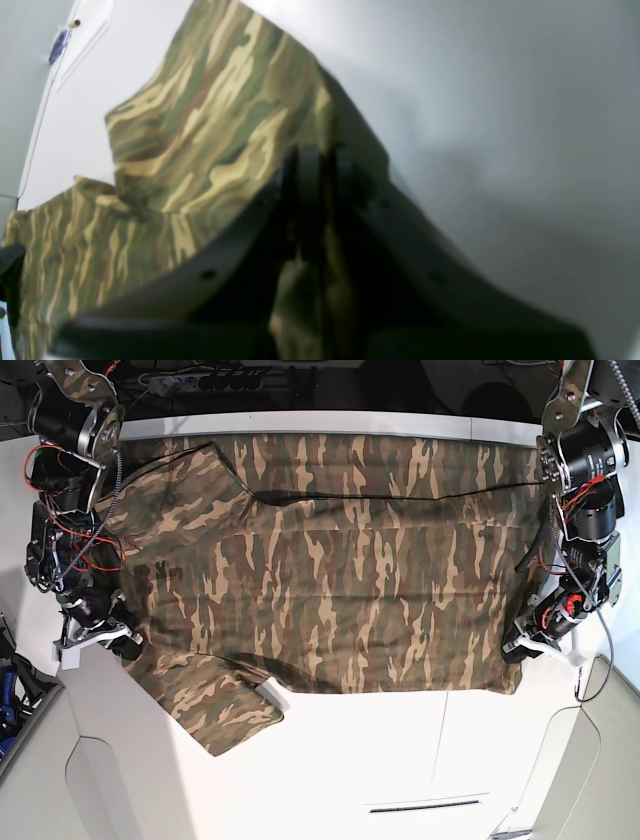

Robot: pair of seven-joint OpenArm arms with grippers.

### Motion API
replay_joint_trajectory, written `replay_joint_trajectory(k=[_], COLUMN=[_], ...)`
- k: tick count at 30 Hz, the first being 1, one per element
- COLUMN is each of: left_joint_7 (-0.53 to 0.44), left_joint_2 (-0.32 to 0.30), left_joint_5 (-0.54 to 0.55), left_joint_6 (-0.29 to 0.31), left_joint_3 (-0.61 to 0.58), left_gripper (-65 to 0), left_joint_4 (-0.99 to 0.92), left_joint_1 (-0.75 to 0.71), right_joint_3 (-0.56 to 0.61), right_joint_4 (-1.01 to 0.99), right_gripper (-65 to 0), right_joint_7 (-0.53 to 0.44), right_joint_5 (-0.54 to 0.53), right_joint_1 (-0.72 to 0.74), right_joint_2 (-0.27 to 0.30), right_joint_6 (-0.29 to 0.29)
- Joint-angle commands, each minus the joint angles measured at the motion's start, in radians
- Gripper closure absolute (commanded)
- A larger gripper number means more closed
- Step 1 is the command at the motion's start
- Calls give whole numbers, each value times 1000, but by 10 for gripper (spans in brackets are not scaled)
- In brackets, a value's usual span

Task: Fold the T-shirt properly
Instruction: 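Grasp the hem corners of the shirt with both grippers, then fold the hem up over the shirt toward the folded shoulder edge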

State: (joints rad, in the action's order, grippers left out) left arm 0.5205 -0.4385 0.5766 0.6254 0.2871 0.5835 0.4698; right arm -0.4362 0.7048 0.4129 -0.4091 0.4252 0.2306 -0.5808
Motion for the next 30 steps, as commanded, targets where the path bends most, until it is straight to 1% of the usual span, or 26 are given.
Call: replay_joint_trajectory(k=[1, 4, 8, 11, 15, 19, 23, 26, 30], left_joint_7=[14, 56, 164, 278, 433, 530, 556, 563, 609], left_joint_2=[-25, -42, -64, -77, -98, -137, -183, -212, -232], left_joint_5=[-11, 8, 105, 177, 282, 384, 447, 490, 539], left_joint_6=[5, 73, 73, 73, 73, 73, 73, 73, 73], left_joint_3=[-1, -1, -1, -1, -1, -1, -1, -1, -1], left_gripper=[0, 0, 0, 0, 0, 0, 0, 0, 0], left_joint_4=[20, 57, 127, 176, 227, 283, 368, 443, 564], left_joint_1=[15, 15, 15, 14, -2, -54, -140, -211, -317], right_joint_3=[1, 1, 1, 1, 1, 0, 0, -2, -13], right_joint_4=[11, 17, 94, 169, 284, 418, 541, 608, 676], right_gripper=[0, 0, 0, 0, 0, 0, 0, 0, 0], right_joint_7=[14, 65, 198, 315, 397, 438, 450, 452, 454], right_joint_5=[8, -14, -104, -169, -238, -306, -361, -378, -388], right_joint_1=[24, 39, 42, 39, -2, -86, -188, -253, -330], right_joint_2=[14, 22, 24, 24, 25, 41, 85, 117, 143], right_joint_6=[-3, -3, -4, -4, -11, -11, -11, -10, -10])
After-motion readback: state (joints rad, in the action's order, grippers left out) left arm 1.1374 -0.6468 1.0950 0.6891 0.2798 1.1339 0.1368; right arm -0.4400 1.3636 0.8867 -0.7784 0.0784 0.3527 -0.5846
